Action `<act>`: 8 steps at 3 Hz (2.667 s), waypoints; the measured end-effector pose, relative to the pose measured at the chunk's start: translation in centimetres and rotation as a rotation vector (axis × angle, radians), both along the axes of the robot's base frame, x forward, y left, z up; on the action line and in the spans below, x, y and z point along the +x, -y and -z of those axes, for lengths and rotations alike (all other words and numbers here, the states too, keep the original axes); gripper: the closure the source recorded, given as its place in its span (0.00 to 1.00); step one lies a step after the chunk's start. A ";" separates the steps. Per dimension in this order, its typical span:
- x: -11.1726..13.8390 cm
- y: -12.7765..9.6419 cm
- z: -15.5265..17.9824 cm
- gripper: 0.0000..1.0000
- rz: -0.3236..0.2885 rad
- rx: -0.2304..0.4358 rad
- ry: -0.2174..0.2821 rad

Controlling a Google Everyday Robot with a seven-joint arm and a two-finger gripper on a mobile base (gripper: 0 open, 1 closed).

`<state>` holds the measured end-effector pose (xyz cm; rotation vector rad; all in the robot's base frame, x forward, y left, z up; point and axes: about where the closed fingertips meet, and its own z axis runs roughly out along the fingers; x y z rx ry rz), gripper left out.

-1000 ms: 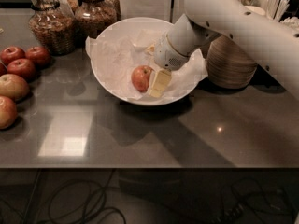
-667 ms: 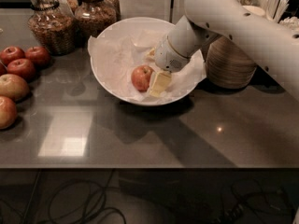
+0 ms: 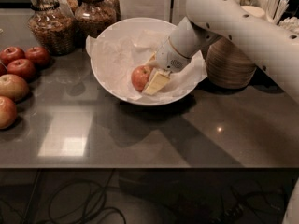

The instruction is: Pick apple from white bowl

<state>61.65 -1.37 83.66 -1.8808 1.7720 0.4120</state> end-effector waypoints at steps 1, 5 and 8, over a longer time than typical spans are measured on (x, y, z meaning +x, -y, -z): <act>0.0 0.1 0.4 0.88 0.005 -0.009 -0.029; -0.8 4.3 -7.8 1.00 0.037 0.250 -0.054; -4.4 2.9 -12.8 1.00 -0.028 0.205 0.004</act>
Offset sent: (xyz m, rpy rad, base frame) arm -0.0077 -0.0149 -0.0098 0.0099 0.1192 -0.0304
